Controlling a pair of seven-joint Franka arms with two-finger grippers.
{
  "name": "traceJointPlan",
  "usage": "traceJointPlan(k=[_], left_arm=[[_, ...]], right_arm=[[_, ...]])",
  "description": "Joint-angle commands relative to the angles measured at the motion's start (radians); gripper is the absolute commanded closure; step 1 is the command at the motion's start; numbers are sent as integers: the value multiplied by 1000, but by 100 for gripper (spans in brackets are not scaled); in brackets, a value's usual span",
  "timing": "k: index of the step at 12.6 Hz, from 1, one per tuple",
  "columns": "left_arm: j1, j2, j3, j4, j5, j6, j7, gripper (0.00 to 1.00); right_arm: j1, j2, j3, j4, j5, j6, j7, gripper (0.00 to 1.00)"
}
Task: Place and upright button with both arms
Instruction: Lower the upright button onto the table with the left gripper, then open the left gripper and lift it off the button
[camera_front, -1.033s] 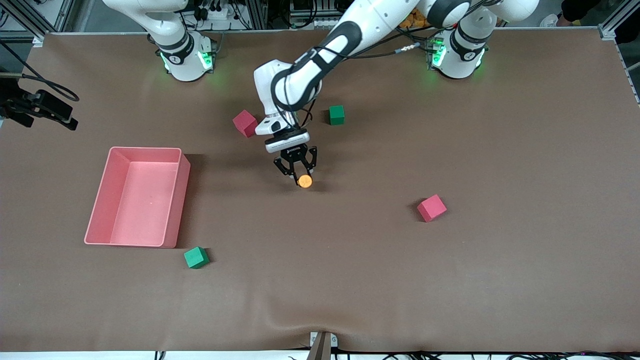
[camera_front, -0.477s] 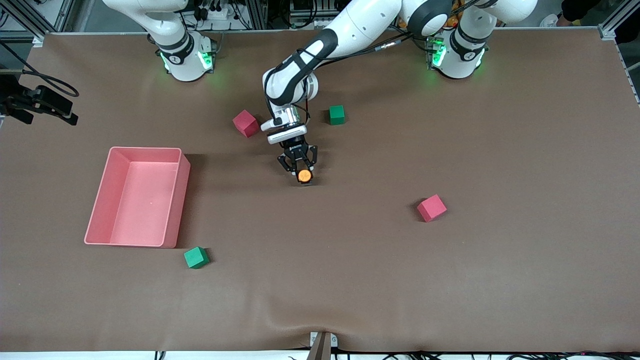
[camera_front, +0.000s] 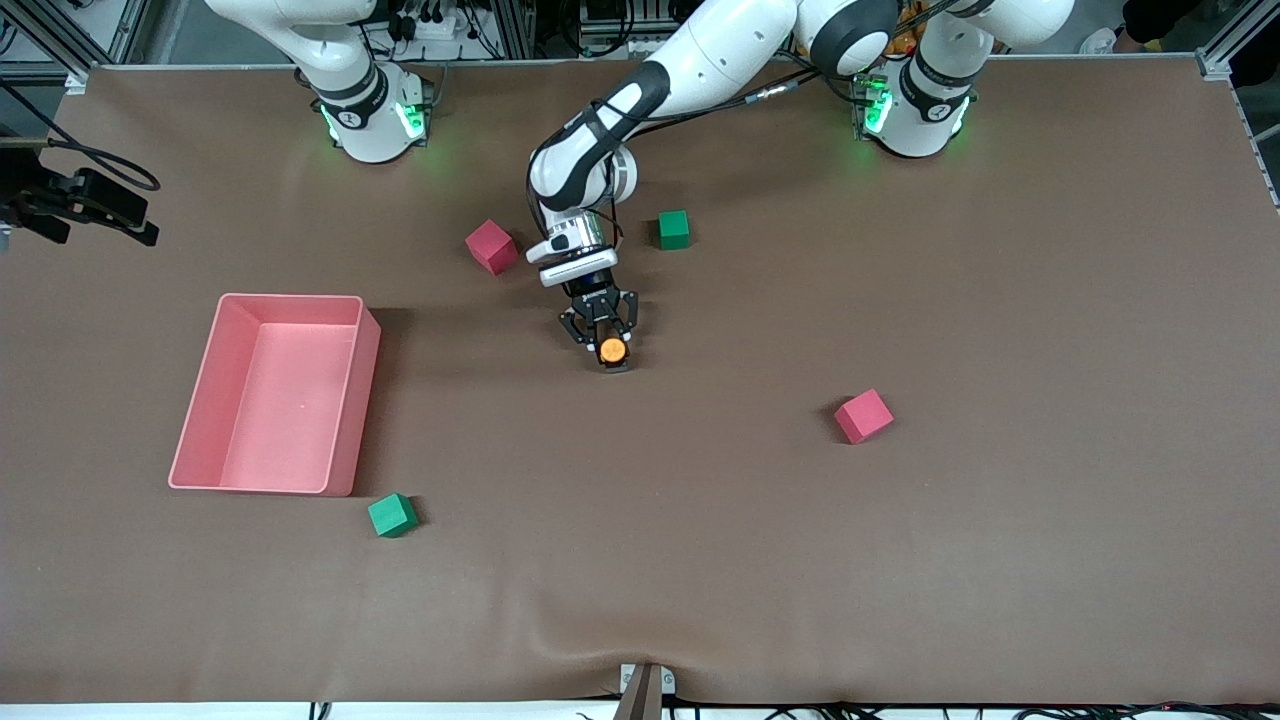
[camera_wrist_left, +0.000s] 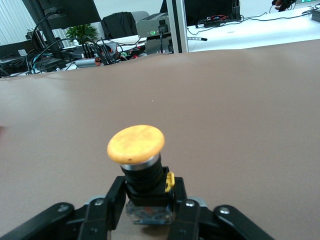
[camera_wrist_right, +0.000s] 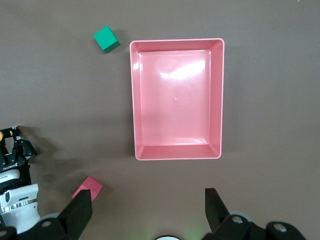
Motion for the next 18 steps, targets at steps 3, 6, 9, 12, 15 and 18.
traceJointPlan(k=[3, 6, 9, 12, 15, 18], left_arm=[[-61, -6, -5, 19, -64, -65, -55, 0], [-101, -96, -9, 25, -254, -91, -47, 0], [-96, -242, -74, 28, -446, -91, 41, 0], [-37, -449, -57, 26, -727, -91, 251, 0], [149, -640, -57, 22, -954, -91, 475, 0], [354, -750, -57, 19, -1109, -110, 675, 0]], right_arm=[[18, 12, -52, 24, -2, -10, 4, 0], [18, 12, -52, 24, 5, -15, 28, 0], [26, 12, -50, 24, 6, -15, 78, 0], [28, 12, -49, 24, 6, -18, 74, 0], [28, 13, -47, 24, 6, -16, 73, 0], [28, 13, -44, 22, 8, -18, 67, 0]])
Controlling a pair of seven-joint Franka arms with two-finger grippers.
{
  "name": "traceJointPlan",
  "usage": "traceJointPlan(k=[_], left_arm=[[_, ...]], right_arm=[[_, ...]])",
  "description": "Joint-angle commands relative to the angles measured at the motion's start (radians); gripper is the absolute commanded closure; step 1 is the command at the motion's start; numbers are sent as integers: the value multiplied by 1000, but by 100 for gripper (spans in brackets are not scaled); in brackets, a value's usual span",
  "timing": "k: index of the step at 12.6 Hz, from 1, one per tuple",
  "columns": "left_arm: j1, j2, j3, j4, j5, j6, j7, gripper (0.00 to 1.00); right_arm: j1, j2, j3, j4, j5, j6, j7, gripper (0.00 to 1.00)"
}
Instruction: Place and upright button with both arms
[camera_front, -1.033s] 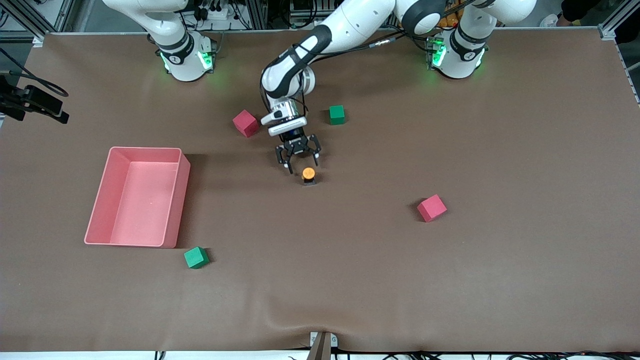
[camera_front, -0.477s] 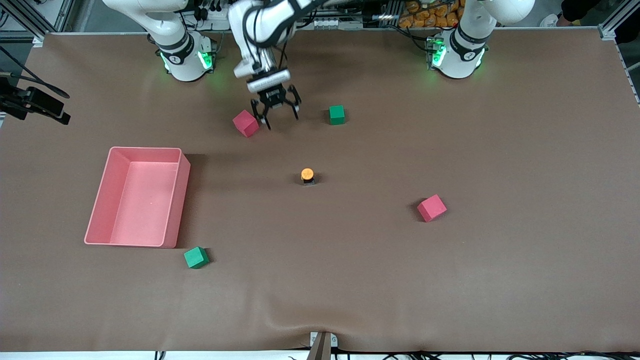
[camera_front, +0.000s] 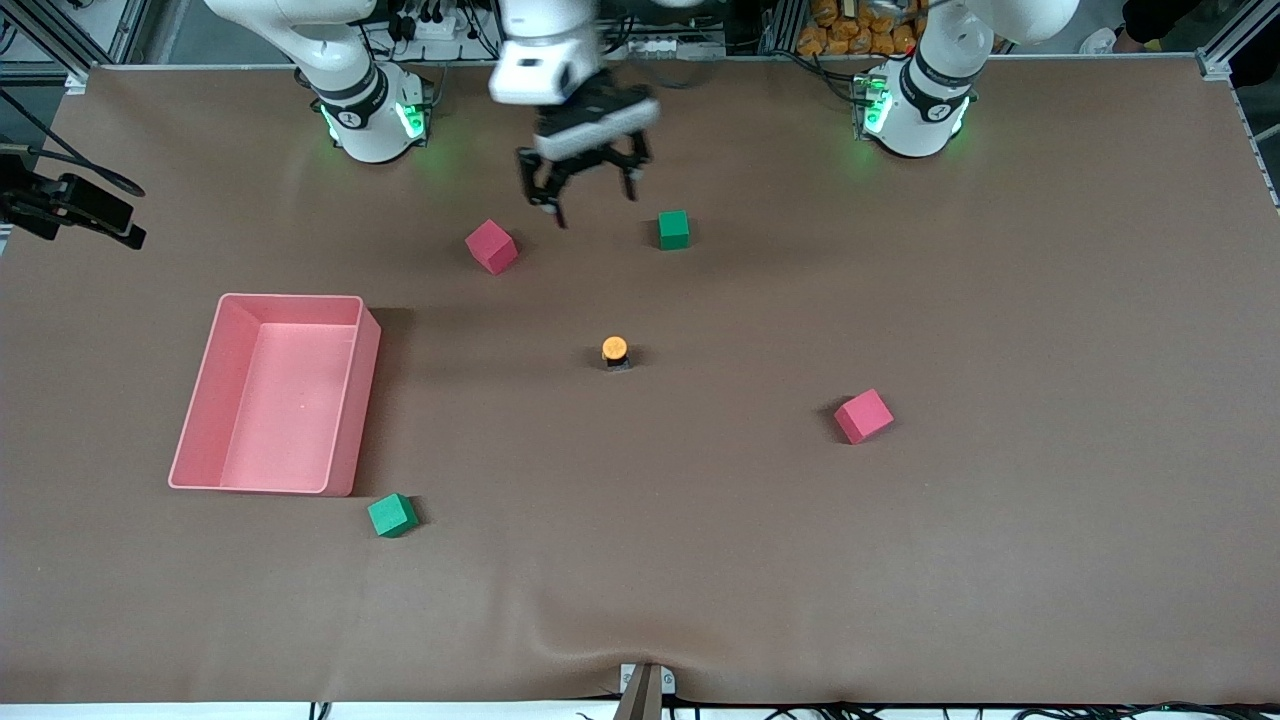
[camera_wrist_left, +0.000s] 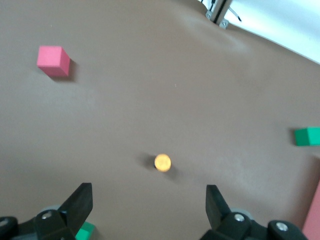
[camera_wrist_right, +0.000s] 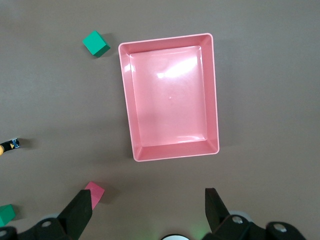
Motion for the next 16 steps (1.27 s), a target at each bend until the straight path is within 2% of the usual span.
traceJointPlan(k=[1, 3, 5, 8, 10, 14, 16], left_arm=[[164, -85, -14, -50, -78, -15, 92, 0], [298, -105, -24, -47, -87, -18, 173, 0], [430, -142, -21, -49, -175, -79, 400, 0], [609, -197, -21, -47, -226, -177, 766, 0], [711, -229, -21, -49, -266, -225, 940, 0], [847, -272, -24, -53, -314, -320, 1179, 0], [898, -309, -22, -87, -370, -369, 1221, 0]], right_arm=[[14, 10, -6, 21, 7, -15, 8, 0], [19, 10, -6, 21, 5, -15, 3, 0], [20, 10, -6, 21, 5, -15, -4, 0], [20, 10, -7, 18, 5, -16, -65, 0], [20, 10, -7, 16, 5, -16, -67, 0], [20, 10, -7, 13, 5, -24, -69, 0], [20, 10, -7, 13, 5, -27, -69, 0]])
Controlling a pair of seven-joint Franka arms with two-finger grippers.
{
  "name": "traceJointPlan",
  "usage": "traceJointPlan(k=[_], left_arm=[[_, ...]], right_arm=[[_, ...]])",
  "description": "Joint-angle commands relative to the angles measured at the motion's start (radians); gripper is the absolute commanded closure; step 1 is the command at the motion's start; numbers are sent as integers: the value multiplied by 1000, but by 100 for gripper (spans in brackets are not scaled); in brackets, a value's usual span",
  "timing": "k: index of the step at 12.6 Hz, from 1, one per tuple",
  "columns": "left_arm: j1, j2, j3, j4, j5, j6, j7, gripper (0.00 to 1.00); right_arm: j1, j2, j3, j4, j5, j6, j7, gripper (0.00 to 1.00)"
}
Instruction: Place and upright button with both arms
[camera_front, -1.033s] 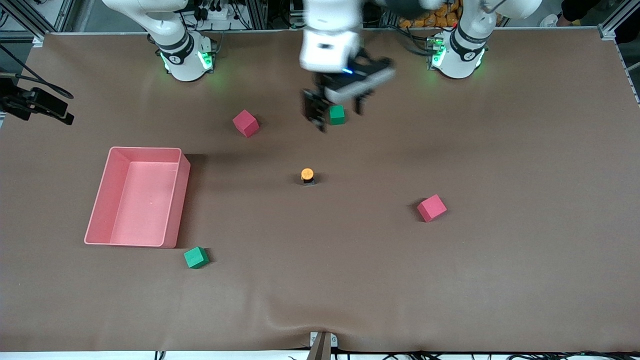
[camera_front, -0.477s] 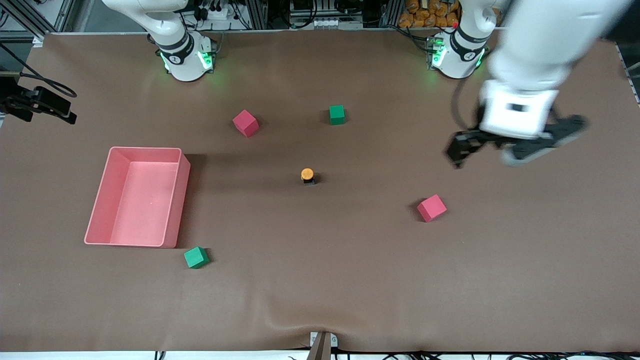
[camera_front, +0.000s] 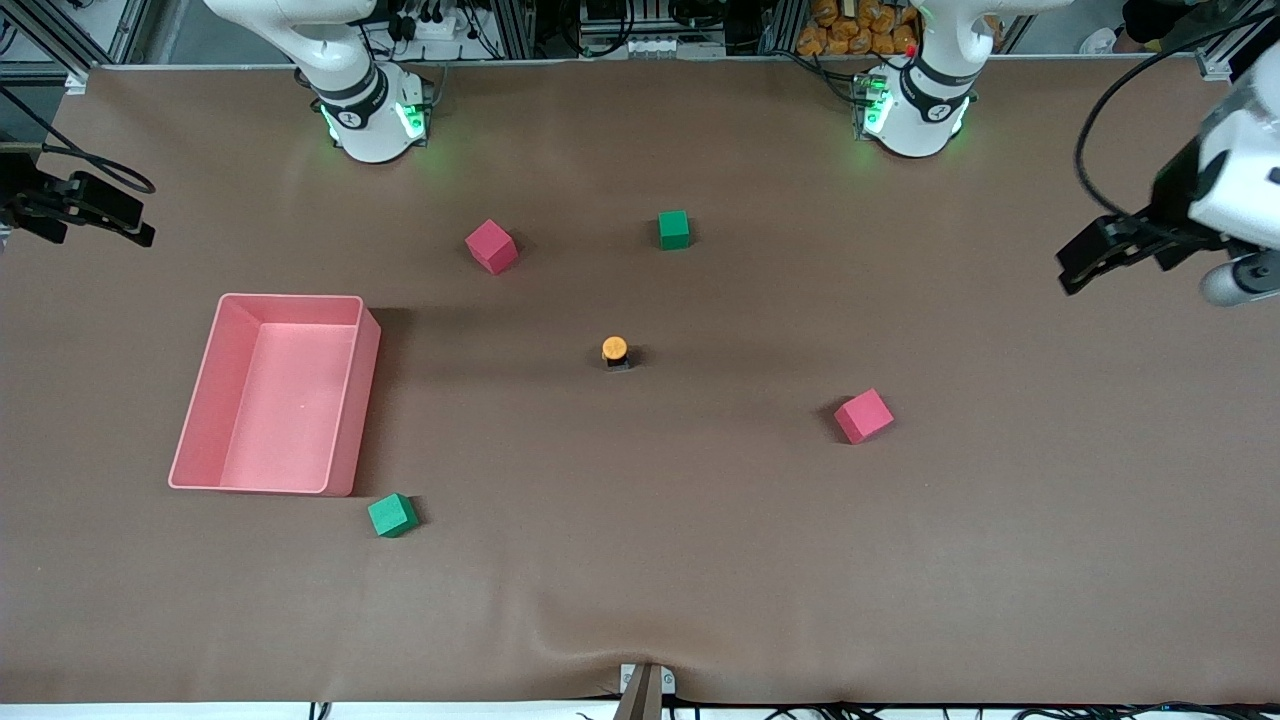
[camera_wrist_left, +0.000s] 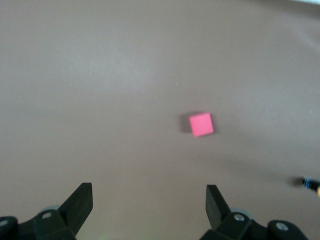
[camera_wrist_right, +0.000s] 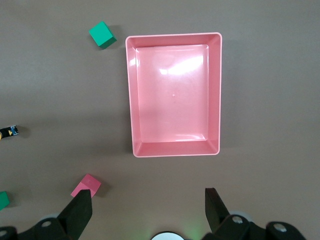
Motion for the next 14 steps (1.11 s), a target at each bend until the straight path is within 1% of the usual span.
traceJointPlan(k=[1, 2, 4, 6, 7, 9, 10, 14], left_arm=[[59, -112, -7, -131, -75, -19, 76, 0], [62, -155, 2, -200, -84, -1, 93, 0], [60, -231, 22, -301, -93, 10, 125, 0], [42, -285, 34, -377, -95, 13, 146, 0], [24, -304, 46, -400, -93, 13, 149, 0], [-54, -311, 137, -405, -93, 9, 182, 0], [-74, -308, 163, -398, -92, 9, 216, 0], [-79, -296, 163, -371, -81, 10, 232, 0]], right_arm=[[11, 5, -8, 12, 5, -15, -10, 0], [10, 3, -8, 12, 5, -13, -10, 0], [11, 3, -10, 11, 5, -13, -10, 0], [13, 5, -10, 9, 5, -6, -10, 0], [15, 5, -8, 9, 5, -3, -8, 0], [33, 9, -10, 9, 5, 11, -1, 0], [30, 17, -10, 11, 5, 14, -1, 0], [24, 17, -10, 8, 5, 4, -1, 0]])
